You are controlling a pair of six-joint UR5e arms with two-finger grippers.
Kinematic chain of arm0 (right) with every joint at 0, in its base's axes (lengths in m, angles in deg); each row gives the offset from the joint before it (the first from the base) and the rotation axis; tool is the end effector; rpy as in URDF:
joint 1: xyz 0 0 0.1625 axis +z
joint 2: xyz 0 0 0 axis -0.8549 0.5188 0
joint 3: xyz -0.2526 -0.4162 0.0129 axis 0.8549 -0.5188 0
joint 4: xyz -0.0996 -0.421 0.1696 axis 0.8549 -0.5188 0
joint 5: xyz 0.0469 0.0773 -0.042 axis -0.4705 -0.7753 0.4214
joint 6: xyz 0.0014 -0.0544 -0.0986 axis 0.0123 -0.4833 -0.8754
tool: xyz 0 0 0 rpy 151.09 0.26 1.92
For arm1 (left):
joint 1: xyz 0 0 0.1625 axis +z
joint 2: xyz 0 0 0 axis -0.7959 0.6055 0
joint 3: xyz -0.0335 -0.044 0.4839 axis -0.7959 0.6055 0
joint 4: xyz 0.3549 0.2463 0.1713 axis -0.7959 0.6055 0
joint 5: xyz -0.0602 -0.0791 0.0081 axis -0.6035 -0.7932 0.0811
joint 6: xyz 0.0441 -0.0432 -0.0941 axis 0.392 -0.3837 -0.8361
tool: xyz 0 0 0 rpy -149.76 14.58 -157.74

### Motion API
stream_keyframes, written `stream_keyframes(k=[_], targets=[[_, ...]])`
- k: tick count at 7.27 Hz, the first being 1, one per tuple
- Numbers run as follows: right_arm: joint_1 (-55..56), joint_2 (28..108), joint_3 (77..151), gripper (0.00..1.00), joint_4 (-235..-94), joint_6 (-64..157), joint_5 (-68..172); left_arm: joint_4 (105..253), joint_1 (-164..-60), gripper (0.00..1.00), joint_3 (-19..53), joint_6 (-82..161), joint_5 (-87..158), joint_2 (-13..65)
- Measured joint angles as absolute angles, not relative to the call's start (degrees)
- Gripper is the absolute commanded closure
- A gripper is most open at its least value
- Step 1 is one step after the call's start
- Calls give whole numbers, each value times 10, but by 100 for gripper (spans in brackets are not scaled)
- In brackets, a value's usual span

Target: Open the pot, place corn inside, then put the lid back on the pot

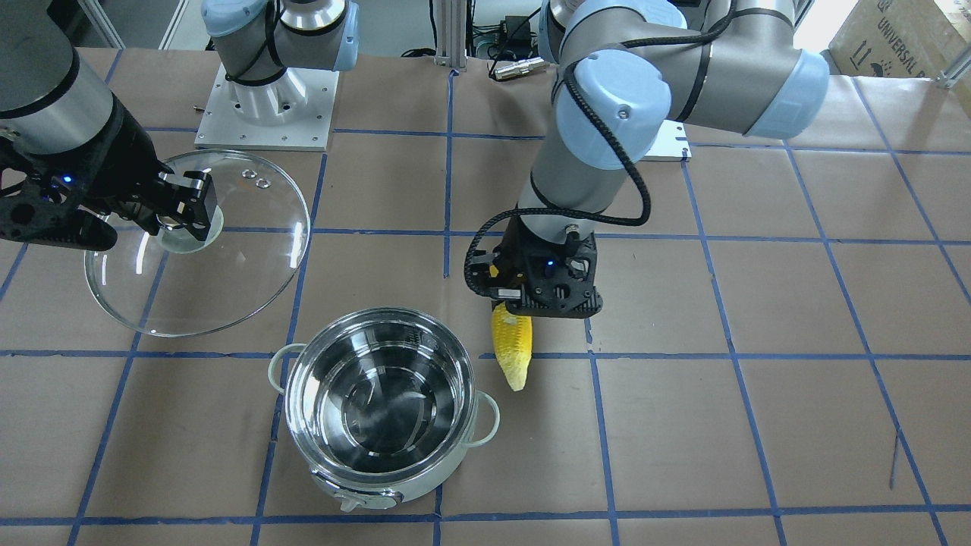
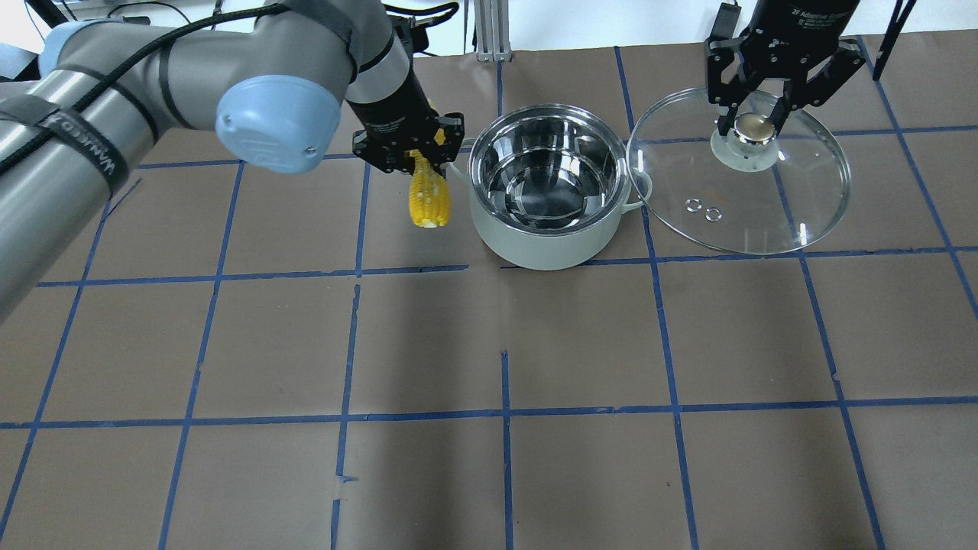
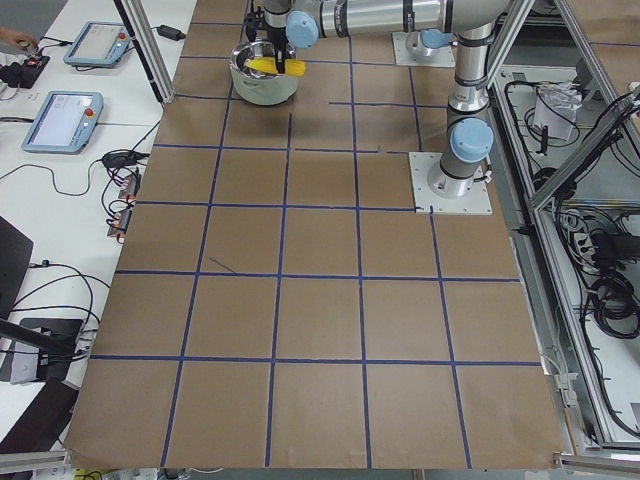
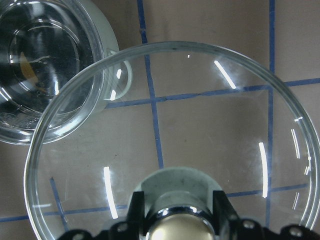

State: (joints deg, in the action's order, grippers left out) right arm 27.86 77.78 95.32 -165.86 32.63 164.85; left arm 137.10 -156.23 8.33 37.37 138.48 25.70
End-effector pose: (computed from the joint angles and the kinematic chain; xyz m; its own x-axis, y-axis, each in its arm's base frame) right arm 0.0963 -0.6266 0.5551 -0.9943 0.1068 0.0055 0.1067 0.9873 0.1176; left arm -0.3101 -0.6497 0.4309 -0.9854 -0.0496 0.1630 -0.0548 0.9981 -0.0275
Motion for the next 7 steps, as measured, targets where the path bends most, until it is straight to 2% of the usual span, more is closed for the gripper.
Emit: stream_keyframes(k=[4, 7], targets=[[273, 779, 955, 63, -1658, 319, 1650, 1370, -1633, 96, -86, 265, 1378, 415], [273, 779, 955, 63, -1658, 319, 1649, 1369, -1640, 89, -109, 261, 1385, 458]])
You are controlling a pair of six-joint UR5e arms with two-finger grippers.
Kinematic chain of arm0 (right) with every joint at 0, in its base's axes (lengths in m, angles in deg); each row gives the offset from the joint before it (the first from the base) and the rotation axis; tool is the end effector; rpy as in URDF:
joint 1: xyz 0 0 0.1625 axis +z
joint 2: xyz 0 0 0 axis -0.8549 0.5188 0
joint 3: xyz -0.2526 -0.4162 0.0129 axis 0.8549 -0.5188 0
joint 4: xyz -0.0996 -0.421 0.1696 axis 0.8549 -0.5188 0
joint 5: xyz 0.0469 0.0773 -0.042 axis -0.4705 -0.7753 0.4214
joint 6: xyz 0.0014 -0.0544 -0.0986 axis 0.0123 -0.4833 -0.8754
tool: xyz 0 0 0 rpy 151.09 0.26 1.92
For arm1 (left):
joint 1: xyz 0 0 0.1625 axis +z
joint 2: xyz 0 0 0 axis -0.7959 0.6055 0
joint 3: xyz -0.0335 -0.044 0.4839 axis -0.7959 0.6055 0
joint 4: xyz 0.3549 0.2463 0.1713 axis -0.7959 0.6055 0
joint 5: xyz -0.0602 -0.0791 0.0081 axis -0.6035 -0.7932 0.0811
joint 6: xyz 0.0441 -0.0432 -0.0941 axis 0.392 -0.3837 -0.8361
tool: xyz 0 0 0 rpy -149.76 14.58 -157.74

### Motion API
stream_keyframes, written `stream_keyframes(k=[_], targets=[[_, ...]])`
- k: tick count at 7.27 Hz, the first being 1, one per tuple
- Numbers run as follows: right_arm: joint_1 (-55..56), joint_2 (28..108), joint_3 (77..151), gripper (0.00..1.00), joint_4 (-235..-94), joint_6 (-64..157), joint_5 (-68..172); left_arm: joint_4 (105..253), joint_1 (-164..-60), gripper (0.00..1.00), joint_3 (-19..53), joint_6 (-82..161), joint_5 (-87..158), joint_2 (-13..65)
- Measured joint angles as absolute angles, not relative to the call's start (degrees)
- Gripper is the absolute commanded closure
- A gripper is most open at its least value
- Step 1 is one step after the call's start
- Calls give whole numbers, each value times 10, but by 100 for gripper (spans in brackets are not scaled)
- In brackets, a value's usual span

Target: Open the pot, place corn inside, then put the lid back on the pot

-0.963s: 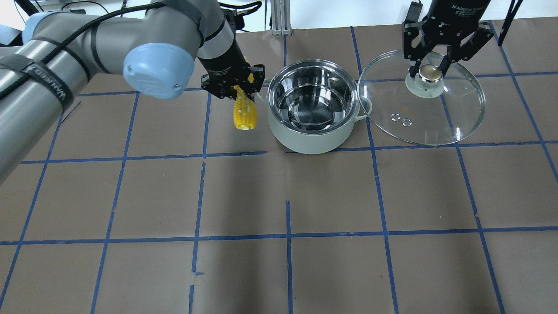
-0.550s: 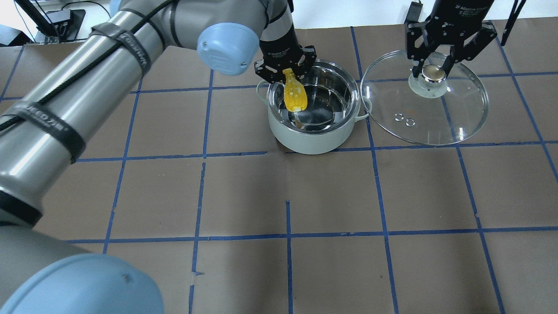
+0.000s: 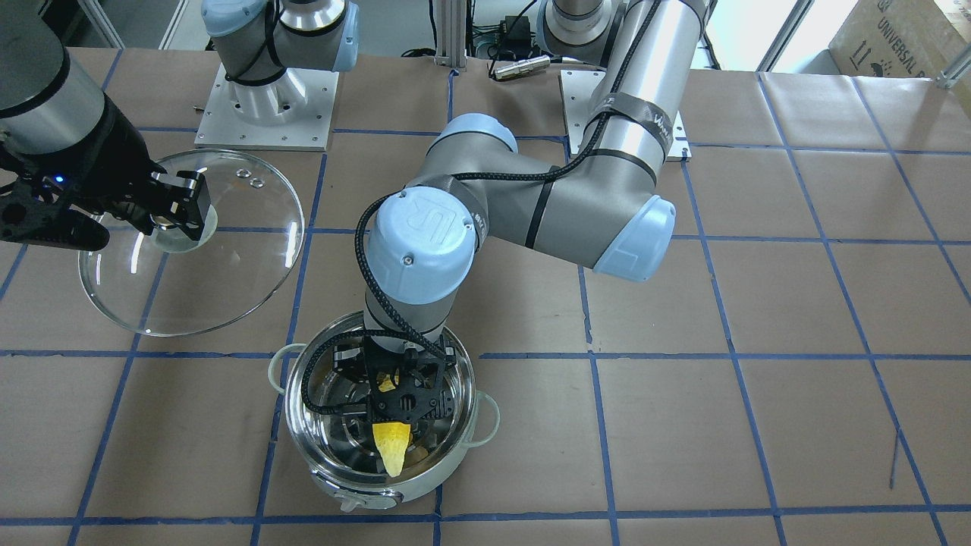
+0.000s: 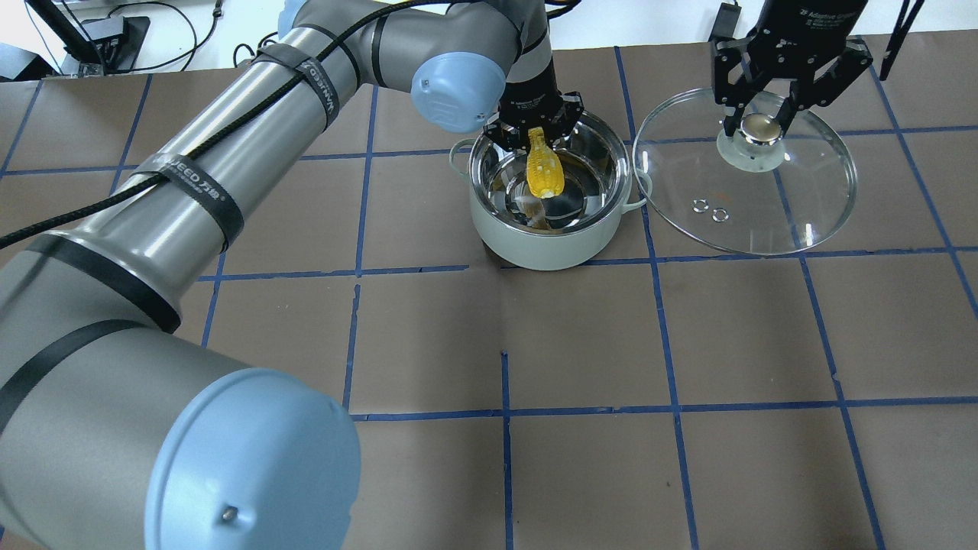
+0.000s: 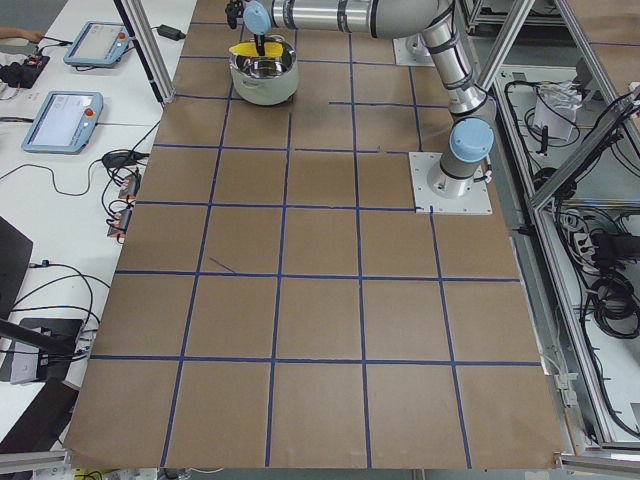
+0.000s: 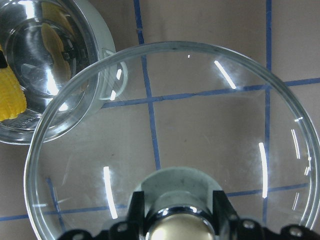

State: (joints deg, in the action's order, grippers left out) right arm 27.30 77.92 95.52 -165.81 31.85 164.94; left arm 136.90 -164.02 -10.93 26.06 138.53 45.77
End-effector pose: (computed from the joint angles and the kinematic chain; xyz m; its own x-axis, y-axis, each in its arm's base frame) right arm 0.0901 -0.6261 0.5547 -0.9947 0.1028 0.0055 0.1028 0.9875 0.1195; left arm -0.4482 -0.7375 0.3407 -0.9806 -0.1142 0.1596 -0.1134 0.9934 0.0140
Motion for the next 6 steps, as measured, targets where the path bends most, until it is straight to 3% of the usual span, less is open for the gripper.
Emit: stream_keyframes(k=[1, 2, 3, 6], targets=[[273, 779, 956, 63, -1658, 318, 1649, 1369, -1641, 61, -109, 262, 1393, 465], [273, 779, 956, 63, -1658, 317, 1649, 1368, -1642, 5, -110, 264, 1409, 474], [273, 779, 956, 63, -1658, 317, 1649, 1368, -1644, 0, -111, 265, 1424, 482], [273, 779, 956, 63, -1658, 317, 1649, 1371, -1644, 0, -115, 264, 1435, 480]])
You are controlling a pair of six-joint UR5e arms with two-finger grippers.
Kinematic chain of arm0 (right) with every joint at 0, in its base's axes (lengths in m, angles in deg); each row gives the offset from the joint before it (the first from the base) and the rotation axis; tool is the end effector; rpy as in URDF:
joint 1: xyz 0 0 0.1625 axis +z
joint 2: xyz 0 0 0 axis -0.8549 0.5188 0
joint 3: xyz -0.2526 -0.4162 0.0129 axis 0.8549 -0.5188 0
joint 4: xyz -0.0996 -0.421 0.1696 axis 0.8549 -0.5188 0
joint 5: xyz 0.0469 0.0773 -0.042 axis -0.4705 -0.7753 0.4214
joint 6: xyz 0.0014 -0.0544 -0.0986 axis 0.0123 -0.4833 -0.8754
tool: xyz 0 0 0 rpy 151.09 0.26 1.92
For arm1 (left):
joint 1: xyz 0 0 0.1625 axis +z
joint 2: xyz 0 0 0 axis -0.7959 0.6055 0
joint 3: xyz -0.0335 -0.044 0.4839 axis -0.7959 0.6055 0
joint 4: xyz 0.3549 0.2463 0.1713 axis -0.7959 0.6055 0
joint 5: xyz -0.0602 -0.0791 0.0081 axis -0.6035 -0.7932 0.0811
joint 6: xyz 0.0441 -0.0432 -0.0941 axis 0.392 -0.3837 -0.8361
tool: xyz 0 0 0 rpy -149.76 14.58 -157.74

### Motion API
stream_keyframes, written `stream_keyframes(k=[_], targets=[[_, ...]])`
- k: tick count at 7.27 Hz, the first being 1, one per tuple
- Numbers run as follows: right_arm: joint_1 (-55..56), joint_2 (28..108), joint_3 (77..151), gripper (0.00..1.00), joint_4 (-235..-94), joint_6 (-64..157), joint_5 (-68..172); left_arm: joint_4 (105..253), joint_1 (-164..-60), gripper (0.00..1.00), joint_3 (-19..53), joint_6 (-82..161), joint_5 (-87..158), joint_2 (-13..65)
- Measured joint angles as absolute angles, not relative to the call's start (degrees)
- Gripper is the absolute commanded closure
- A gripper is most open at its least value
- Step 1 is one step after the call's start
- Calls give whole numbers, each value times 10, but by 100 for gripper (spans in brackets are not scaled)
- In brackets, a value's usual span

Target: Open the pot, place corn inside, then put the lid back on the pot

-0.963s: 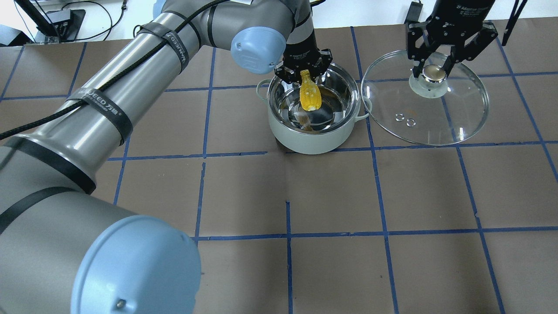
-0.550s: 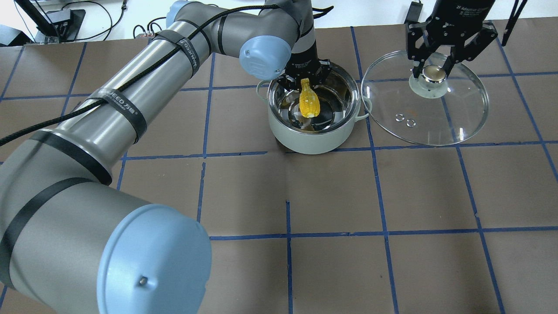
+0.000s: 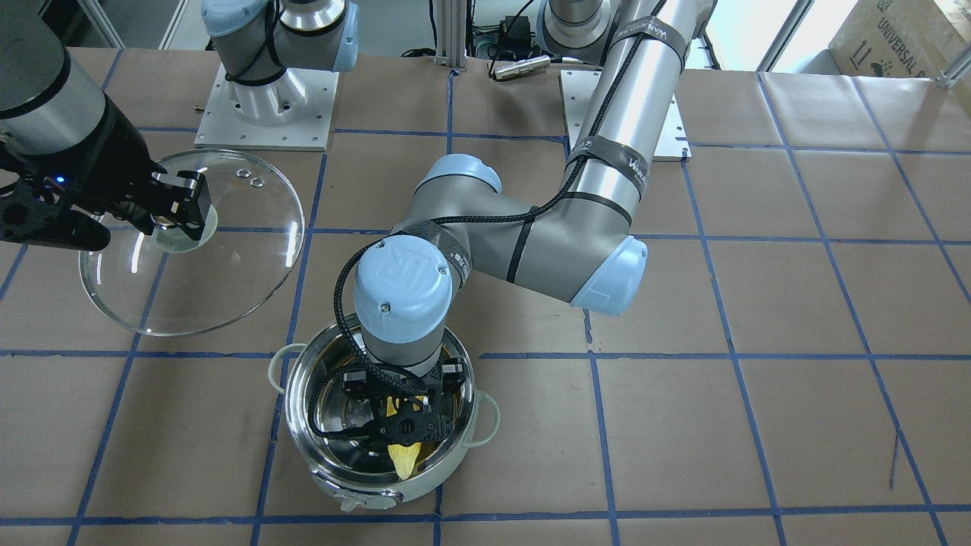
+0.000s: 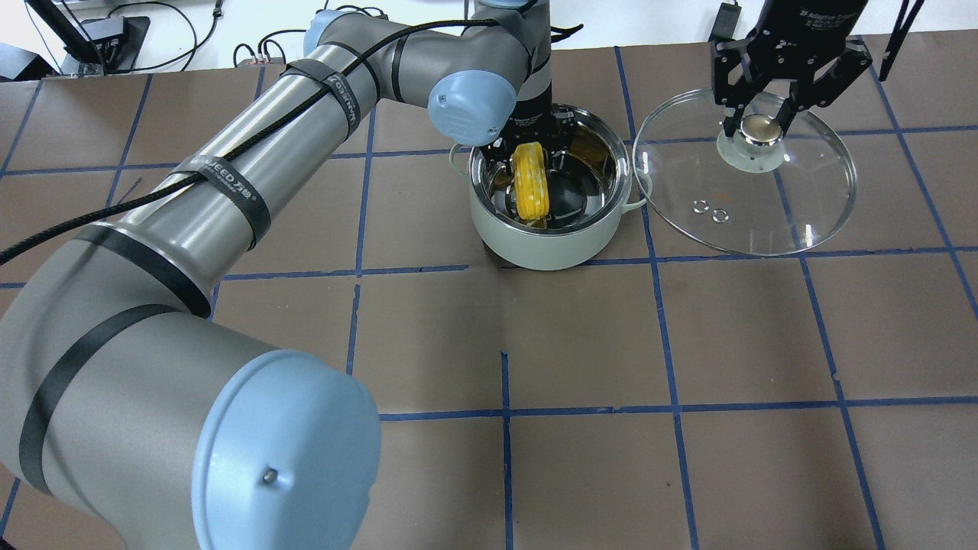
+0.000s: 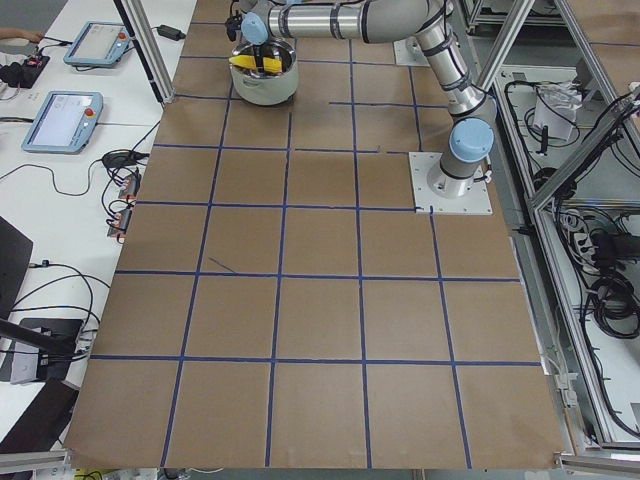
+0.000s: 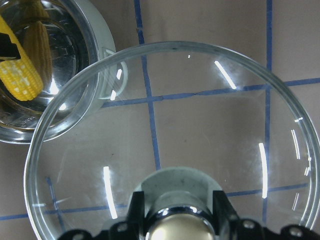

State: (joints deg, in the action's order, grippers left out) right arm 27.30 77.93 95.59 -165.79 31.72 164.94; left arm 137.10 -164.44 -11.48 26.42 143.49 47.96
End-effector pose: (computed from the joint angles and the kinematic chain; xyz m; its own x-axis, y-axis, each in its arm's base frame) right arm 0.0902 -0.6259 0.5542 -0.9949 0.1006 0.0053 0.1005 0.9876 0.1209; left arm -0.4475 -0.7451 0.3118 -0.9921 -0.1045 0.0688 -0.1047 0.9945 0.0014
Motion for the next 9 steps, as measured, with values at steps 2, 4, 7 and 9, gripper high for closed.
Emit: stream_keyframes(k=[2, 4, 7, 9], targets=[[273, 779, 956, 63, -1658, 317, 1649, 1379, -1643, 0, -116, 265, 1432, 458], [278, 781, 953, 63, -1658, 320, 1650, 1400, -1620, 0, -111, 291, 1432, 424], [316, 777, 946, 63, -1675, 337, 1646, 1482, -1530, 0, -84, 453, 1439, 343], [361, 747, 935, 63, -1710, 362, 1648, 1502, -1467, 0, -9, 553, 1465, 251]])
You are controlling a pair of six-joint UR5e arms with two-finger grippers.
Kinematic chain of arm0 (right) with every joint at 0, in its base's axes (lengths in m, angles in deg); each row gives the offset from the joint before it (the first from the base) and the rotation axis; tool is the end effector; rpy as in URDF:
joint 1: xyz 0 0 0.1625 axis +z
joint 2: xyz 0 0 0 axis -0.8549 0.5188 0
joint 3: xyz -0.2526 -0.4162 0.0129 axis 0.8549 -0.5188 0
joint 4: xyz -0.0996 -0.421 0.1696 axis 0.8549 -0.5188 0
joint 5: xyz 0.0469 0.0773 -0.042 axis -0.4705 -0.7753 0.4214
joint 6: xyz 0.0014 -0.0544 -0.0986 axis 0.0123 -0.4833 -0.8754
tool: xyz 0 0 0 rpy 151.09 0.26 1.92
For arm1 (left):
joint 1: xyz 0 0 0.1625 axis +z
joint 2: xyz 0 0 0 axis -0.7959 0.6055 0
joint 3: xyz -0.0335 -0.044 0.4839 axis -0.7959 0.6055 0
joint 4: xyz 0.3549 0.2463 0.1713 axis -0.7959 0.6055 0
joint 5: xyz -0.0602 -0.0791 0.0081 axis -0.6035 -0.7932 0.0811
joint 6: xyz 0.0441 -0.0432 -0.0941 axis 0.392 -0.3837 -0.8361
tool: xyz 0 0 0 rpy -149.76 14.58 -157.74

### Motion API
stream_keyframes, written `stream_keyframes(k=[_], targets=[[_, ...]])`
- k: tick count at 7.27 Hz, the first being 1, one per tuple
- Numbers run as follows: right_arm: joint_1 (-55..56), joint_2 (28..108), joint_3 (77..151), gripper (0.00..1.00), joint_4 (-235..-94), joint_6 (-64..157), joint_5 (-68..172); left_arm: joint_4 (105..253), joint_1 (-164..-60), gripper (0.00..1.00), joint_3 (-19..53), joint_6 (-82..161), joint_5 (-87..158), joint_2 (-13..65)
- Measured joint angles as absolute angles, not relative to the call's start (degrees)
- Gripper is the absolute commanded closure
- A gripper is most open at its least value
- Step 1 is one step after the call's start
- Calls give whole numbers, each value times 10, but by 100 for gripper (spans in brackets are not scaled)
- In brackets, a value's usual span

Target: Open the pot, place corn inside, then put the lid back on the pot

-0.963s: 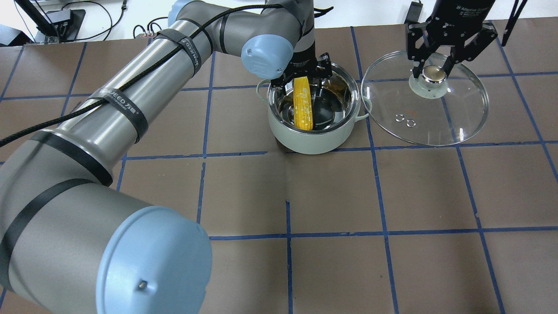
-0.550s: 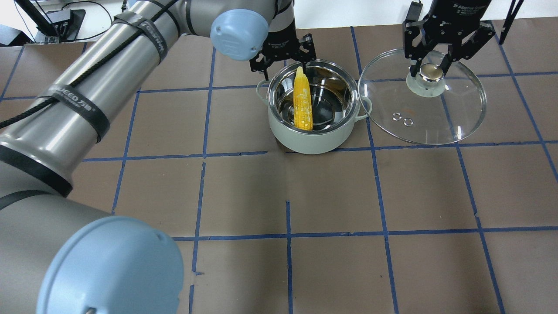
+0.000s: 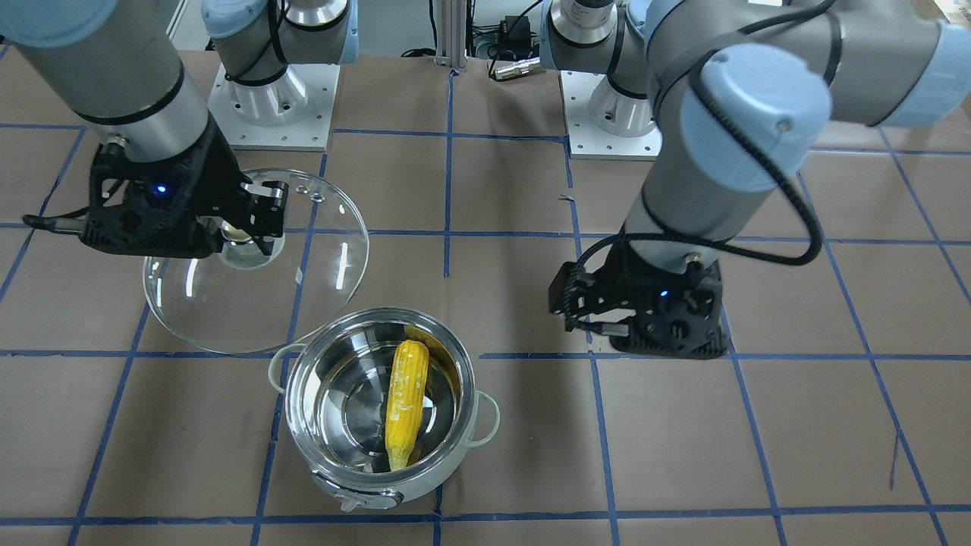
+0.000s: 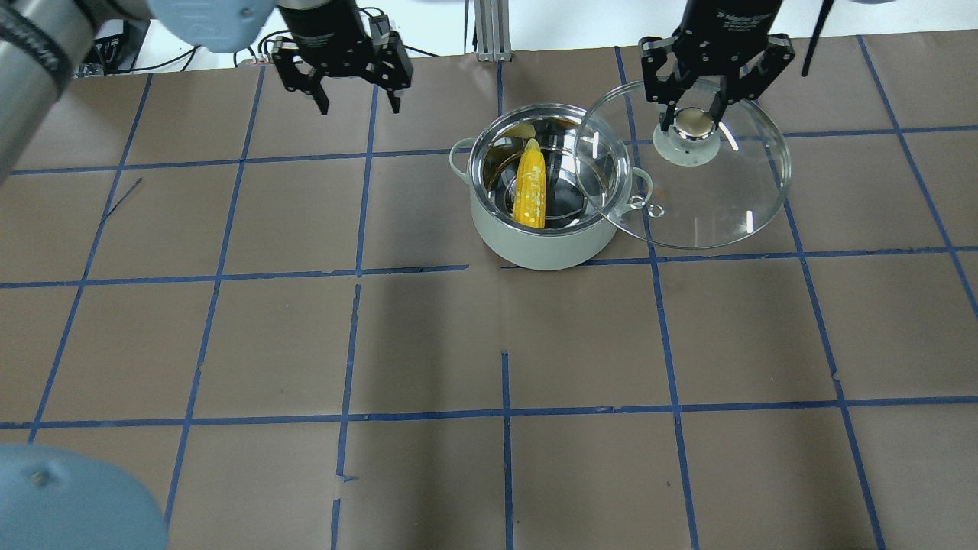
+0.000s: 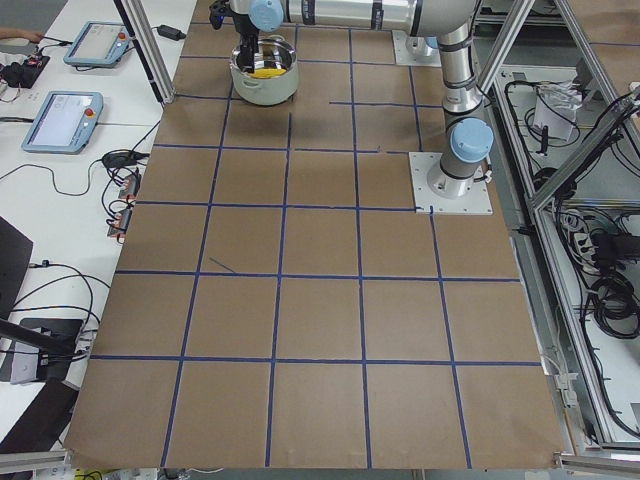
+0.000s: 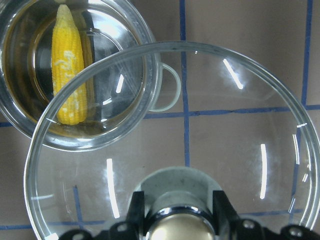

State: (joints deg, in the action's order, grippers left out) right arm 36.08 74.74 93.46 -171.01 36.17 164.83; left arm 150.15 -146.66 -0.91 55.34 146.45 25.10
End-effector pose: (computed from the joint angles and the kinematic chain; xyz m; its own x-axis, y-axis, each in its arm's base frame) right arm 0.1879 -0.6405 0.5468 -0.9997 0.0255 0.0048 0.0257 0.9985 0.0484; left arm -0.1821 -0.6911 0.5013 -0.9960 0.0886 0.0096 0.0884 0.9959 -0.0178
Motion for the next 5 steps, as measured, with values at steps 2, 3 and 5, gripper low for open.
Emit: stream_keyframes(k=[2, 3, 5], targets=[[401, 691, 890, 63, -1729, 376, 1648, 1501, -1442, 0, 79, 582, 1477, 150], [418, 653, 858, 63, -1731, 379, 1647, 1500, -1439, 0, 96, 584, 1479, 122], [440, 590, 804, 63, -1737, 381, 1646, 1499, -1436, 0, 106, 586, 1479, 112]])
